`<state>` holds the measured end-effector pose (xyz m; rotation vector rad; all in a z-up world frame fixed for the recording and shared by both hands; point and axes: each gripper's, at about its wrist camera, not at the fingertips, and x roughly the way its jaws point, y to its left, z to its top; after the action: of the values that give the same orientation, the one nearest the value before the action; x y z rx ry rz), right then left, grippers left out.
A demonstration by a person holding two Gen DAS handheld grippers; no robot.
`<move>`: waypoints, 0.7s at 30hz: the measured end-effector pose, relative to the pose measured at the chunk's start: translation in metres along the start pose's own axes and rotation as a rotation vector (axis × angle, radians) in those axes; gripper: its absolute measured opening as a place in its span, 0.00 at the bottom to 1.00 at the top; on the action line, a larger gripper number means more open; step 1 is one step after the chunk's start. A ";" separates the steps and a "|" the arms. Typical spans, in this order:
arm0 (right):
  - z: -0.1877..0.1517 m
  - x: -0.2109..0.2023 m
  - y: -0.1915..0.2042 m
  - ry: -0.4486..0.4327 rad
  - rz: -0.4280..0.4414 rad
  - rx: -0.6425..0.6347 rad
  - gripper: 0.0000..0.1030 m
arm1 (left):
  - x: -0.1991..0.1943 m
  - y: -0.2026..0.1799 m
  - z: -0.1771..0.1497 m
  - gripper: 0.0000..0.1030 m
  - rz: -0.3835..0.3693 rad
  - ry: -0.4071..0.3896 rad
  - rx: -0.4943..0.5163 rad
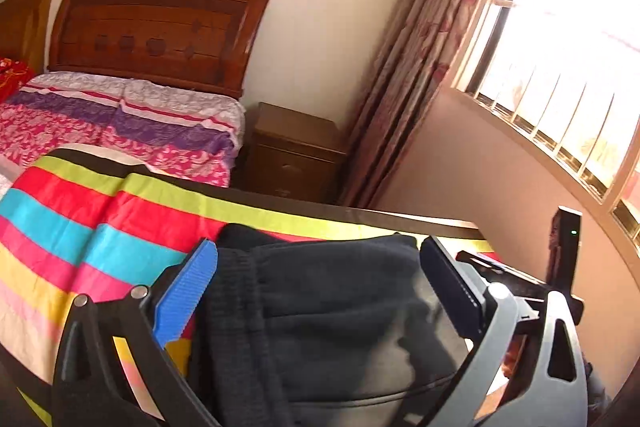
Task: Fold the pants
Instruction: 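Lower the bundle onto the striped sheet and open both grippers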
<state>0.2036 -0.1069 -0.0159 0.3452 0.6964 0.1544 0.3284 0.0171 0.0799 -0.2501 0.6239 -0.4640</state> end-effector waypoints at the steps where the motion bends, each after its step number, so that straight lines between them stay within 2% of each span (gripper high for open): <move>1: 0.009 0.003 0.003 -0.008 -0.005 -0.009 0.85 | 0.019 -0.006 0.004 0.98 -0.015 0.022 -0.027; 4: 0.031 0.026 0.018 -0.013 0.002 0.008 0.85 | 0.075 0.001 0.008 0.98 0.036 0.092 -0.123; 5: 0.035 0.038 0.022 0.003 0.015 0.029 0.85 | 0.092 0.007 0.006 0.98 0.041 0.128 -0.146; 6: 0.053 0.073 0.030 0.058 0.000 0.057 0.85 | 0.109 0.016 0.002 0.98 0.044 0.176 -0.163; 7: 0.051 0.076 0.033 0.085 -0.018 0.050 0.85 | 0.122 0.026 -0.005 0.98 0.065 0.211 -0.173; 8: 0.055 0.088 0.028 0.114 -0.041 0.036 0.85 | 0.125 0.034 -0.013 0.98 0.059 0.211 -0.180; 10: 0.051 0.113 0.028 0.168 -0.137 -0.020 0.85 | 0.113 0.040 -0.016 0.98 0.005 0.135 -0.200; 11: 0.048 0.119 0.006 0.180 -0.169 -0.038 0.86 | 0.109 0.041 -0.018 0.98 -0.013 0.104 -0.199; 12: 0.039 0.120 -0.028 0.183 -0.165 -0.031 0.89 | 0.111 0.041 -0.019 0.98 -0.011 0.103 -0.188; 16: 0.031 0.128 -0.029 0.170 -0.153 -0.004 0.89 | 0.112 0.046 -0.018 0.98 -0.031 0.092 -0.207; 18: 0.056 0.113 -0.073 0.166 -0.135 0.015 0.89 | 0.110 0.048 -0.017 0.98 -0.038 0.086 -0.218; 21: 0.070 0.107 -0.082 0.159 -0.093 0.048 0.90 | 0.096 0.050 -0.013 0.98 -0.054 0.107 -0.278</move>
<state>0.3322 -0.1741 -0.0599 0.3480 0.8728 0.0773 0.4057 0.0131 0.0036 -0.5097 0.7886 -0.4435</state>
